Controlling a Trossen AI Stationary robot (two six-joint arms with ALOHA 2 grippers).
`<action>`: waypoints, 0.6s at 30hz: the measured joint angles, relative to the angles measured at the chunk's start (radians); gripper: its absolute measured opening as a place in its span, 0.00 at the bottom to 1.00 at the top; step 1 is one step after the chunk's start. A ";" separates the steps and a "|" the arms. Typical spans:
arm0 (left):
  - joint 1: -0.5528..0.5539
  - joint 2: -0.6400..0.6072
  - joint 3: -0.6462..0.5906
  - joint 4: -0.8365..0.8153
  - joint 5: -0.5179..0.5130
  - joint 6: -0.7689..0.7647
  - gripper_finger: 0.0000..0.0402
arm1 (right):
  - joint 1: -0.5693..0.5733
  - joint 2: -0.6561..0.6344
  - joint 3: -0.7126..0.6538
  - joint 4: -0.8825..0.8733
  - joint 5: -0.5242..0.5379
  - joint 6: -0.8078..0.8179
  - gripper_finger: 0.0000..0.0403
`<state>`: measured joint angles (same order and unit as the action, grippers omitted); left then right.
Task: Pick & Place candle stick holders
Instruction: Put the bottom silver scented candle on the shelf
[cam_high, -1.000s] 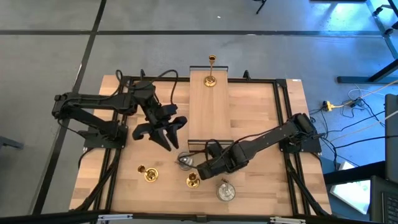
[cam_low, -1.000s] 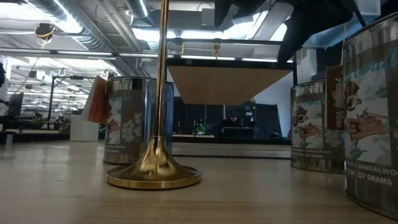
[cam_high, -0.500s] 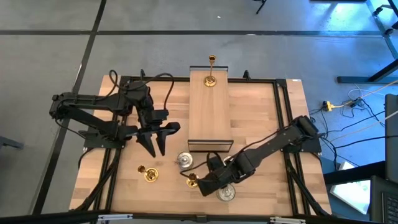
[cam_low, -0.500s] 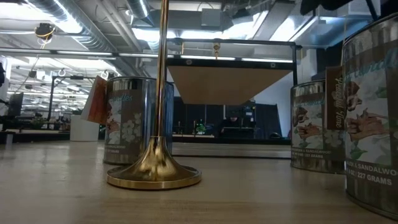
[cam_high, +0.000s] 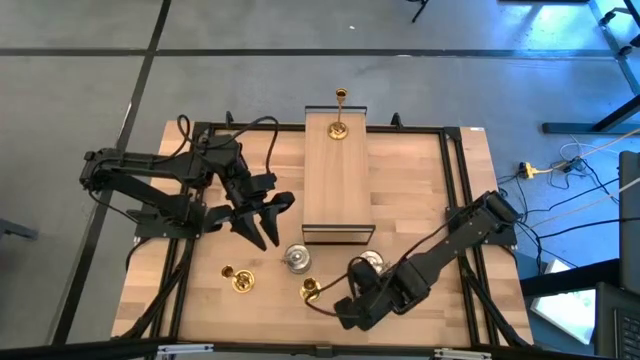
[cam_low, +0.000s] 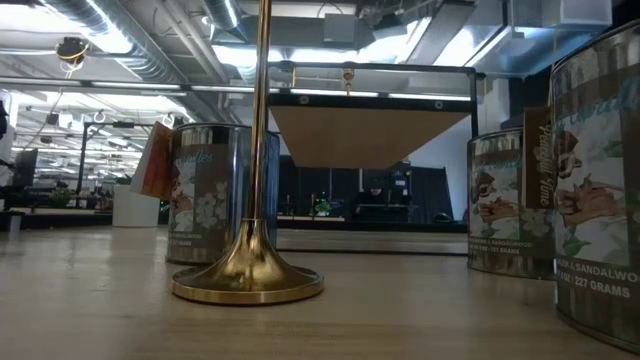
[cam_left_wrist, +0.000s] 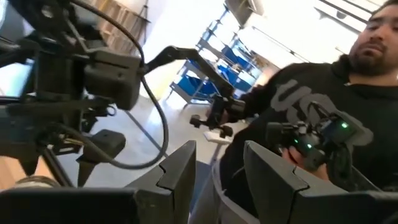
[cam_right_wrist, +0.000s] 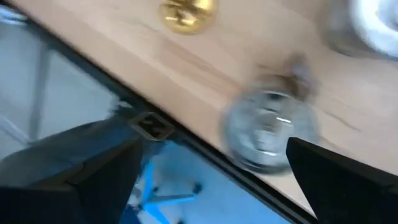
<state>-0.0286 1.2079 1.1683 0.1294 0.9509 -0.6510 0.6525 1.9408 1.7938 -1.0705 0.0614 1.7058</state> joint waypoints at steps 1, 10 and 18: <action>-0.002 0.000 0.000 0.000 -0.001 0.004 0.33 | -0.001 0.000 0.001 -0.034 -0.022 0.005 0.99; -0.004 0.000 0.000 -0.067 0.002 0.034 0.33 | -0.005 0.000 0.002 -0.009 0.028 0.042 0.99; -0.005 0.000 0.000 -0.082 -0.016 0.035 0.33 | 0.011 0.005 0.002 0.220 0.293 -0.040 0.99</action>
<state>-0.0331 1.2077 1.1679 0.0475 0.9352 -0.6162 0.6632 1.9461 1.7958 -0.8500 0.3544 1.6655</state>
